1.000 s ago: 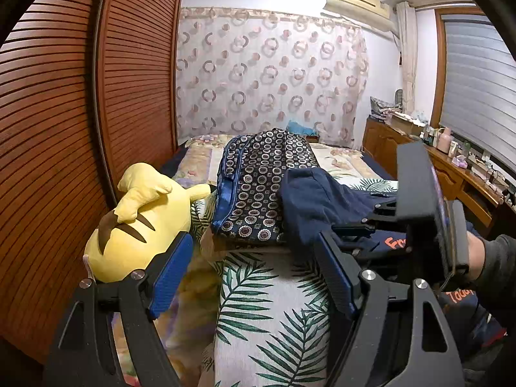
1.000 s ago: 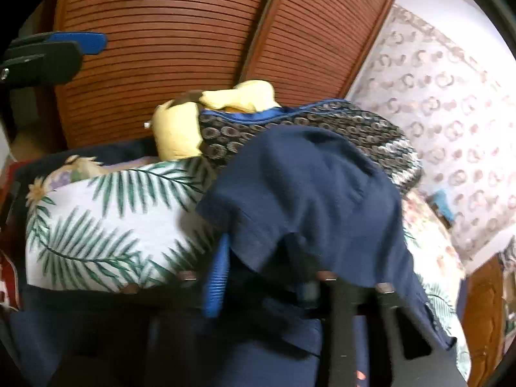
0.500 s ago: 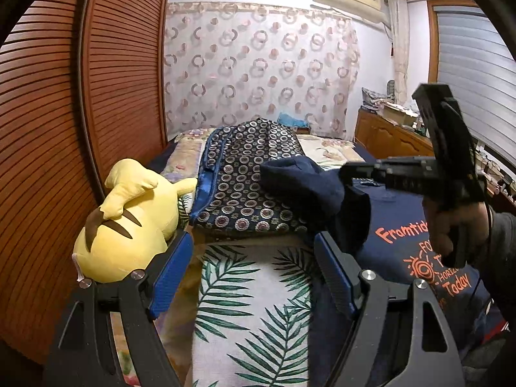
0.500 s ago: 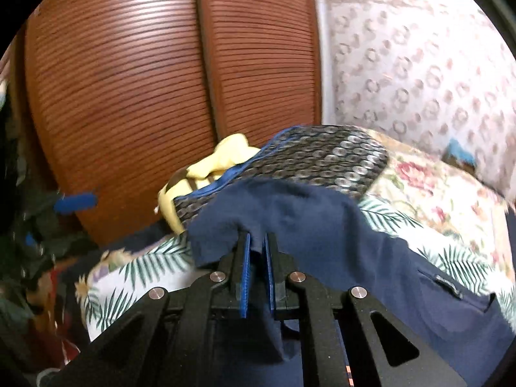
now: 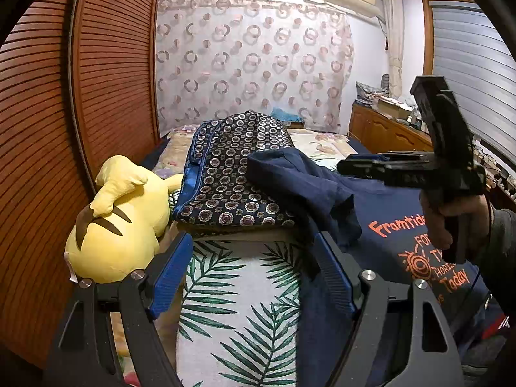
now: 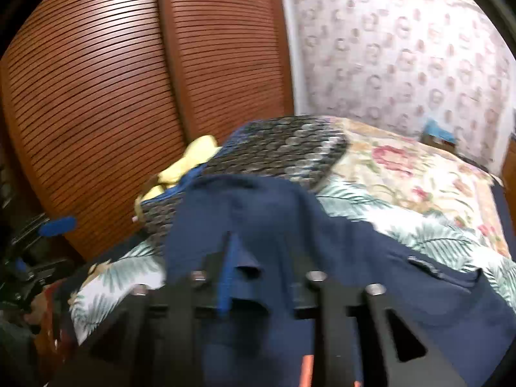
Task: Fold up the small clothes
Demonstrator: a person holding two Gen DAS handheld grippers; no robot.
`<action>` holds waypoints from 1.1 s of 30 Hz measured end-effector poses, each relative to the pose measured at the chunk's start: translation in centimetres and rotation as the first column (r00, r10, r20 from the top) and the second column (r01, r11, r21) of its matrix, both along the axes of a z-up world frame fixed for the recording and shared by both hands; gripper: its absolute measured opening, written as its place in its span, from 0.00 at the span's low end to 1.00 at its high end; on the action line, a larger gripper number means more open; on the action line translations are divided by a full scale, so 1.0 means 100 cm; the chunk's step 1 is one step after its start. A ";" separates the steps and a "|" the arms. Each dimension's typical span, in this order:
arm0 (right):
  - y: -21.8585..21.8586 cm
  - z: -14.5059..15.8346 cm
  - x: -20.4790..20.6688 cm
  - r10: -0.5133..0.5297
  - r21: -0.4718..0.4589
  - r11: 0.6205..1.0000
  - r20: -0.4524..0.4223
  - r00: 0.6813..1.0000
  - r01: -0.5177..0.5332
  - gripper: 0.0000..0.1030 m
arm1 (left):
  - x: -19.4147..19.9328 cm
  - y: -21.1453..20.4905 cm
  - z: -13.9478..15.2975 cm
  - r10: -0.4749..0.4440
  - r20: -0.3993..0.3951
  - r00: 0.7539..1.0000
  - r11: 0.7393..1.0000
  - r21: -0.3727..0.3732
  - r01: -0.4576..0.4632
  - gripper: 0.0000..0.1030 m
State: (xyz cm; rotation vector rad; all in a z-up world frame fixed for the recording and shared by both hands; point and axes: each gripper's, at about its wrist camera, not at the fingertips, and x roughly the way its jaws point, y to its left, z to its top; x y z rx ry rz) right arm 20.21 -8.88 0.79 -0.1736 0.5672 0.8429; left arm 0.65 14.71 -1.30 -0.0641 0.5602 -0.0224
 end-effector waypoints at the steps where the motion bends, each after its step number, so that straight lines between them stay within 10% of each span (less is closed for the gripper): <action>1: 0.002 0.001 -0.004 0.028 0.001 1.000 0.006 1.000 -0.028 0.47 | 0.000 -0.001 0.000 -0.001 -0.001 1.000 1.000 0.001 0.001 0.76; 9: 0.039 -0.019 -0.029 0.178 -0.183 0.970 0.075 0.981 -0.162 0.49 | 0.000 -0.002 -0.005 -0.005 -0.015 1.000 1.000 -0.005 0.005 0.76; 14: 0.045 -0.027 -0.020 0.164 -0.258 0.957 0.096 0.982 -0.135 0.06 | 0.001 -0.004 -0.007 -0.009 -0.023 1.000 1.000 -0.007 0.009 0.76; 30: -0.017 0.000 0.033 -0.212 -0.132 0.968 0.013 0.977 0.212 0.02 | 0.003 -0.012 -0.007 -0.024 -0.031 0.999 1.000 -0.002 0.024 0.76; 33: -0.020 -0.003 0.039 -0.257 -0.140 0.957 0.000 0.966 0.254 0.16 | 0.003 -0.013 -0.007 -0.027 -0.034 0.999 1.000 -0.002 0.027 0.76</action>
